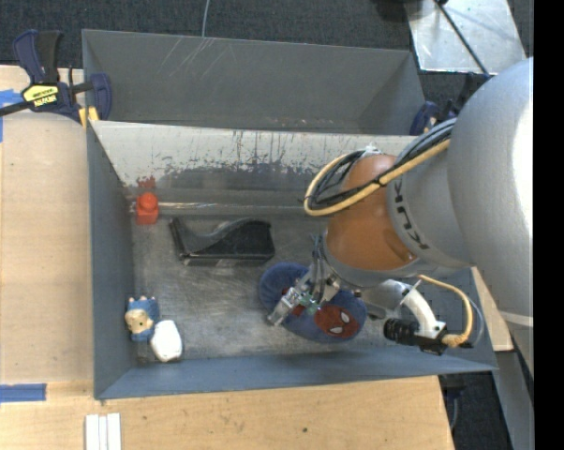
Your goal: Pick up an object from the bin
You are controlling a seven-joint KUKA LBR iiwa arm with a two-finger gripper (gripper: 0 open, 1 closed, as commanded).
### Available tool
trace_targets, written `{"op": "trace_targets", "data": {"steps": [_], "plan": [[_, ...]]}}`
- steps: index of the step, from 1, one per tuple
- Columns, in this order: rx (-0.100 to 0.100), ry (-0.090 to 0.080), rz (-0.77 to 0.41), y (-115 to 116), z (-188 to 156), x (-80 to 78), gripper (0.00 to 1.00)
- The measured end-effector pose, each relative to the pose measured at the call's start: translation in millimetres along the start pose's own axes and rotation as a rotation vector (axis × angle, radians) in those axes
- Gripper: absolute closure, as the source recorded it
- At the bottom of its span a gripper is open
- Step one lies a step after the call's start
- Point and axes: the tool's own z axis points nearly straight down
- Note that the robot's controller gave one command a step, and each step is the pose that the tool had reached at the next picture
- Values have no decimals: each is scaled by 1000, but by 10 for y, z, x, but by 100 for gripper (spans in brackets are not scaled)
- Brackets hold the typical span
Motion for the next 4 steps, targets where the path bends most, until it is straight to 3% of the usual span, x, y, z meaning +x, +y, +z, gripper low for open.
{"op": "trace_targets", "data": {"steps": [1, 2, 4], "plan": [[-10, -14, 4, 22, -35, -50, 100], [0, -2, 2, 24, -205, -63, 100], [0, -2, -3, 32, -721, -85, 100]]}}
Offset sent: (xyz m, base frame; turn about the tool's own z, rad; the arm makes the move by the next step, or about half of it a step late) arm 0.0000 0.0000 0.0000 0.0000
